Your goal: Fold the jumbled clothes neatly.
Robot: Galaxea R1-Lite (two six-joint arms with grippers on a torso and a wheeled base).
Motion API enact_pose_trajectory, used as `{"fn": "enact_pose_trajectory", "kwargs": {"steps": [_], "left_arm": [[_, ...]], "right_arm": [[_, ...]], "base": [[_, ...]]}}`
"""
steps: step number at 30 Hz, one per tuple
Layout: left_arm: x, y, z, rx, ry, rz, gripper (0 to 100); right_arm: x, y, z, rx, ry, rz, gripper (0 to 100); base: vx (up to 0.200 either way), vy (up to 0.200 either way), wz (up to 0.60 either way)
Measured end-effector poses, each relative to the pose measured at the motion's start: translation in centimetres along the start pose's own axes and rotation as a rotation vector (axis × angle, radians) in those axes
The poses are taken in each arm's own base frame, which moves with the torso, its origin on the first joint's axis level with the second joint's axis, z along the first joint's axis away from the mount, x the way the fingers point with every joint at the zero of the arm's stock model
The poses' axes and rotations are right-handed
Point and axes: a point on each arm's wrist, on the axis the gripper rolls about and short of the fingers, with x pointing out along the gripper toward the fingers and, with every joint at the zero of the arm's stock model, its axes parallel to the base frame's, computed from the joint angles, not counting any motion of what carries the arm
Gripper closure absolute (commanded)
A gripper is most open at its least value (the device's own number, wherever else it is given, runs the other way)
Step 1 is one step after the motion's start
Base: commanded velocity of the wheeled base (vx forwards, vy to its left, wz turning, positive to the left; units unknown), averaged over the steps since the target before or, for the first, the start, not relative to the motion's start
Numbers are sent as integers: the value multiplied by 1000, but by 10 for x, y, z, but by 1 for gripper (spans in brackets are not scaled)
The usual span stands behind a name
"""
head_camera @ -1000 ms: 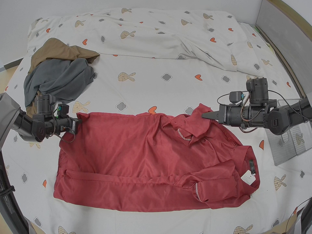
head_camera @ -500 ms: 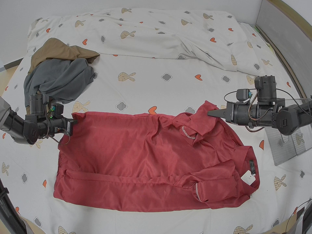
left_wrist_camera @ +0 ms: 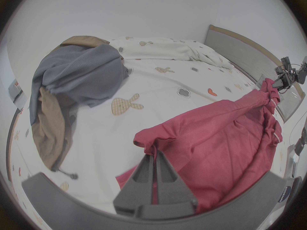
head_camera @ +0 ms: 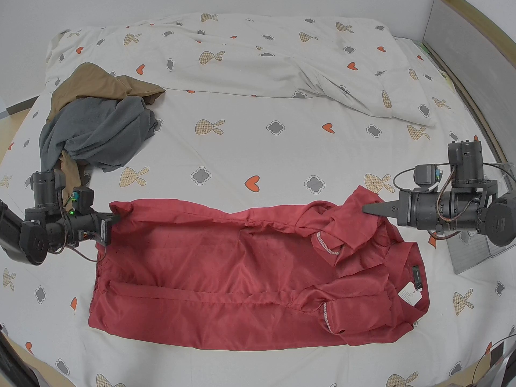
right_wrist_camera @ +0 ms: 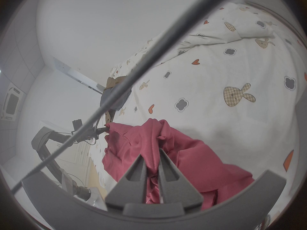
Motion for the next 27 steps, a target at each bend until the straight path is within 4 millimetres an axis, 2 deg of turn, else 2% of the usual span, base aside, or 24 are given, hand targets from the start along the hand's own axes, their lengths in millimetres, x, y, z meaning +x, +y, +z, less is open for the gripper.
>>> {"fn": "enact_pose_trajectory", "kwargs": {"steps": [12, 23, 24, 26, 27], "left_arm": [[-43, -21, -30, -29, 71, 0, 100], [-60, -26, -50, -56, 142, 71, 100], [-61, -27, -52, -57, 149, 69, 0], [-62, -29, -55, -57, 162, 64, 0], [-62, -29, -57, -54, 167, 62, 0]], "right_arm": [[-18, 3, -34, 28, 66, -14, 100], [-31, 9, -55, 36, 104, -13, 100], [-31, 10, -56, 35, 106, -11, 100], [-32, 11, -57, 34, 109, -9, 100], [-32, 11, -57, 33, 111, -8, 0]], "base": [[0, 0, 0], [0, 0, 0], [0, 0, 0], [0, 0, 0], [0, 0, 0]]}}
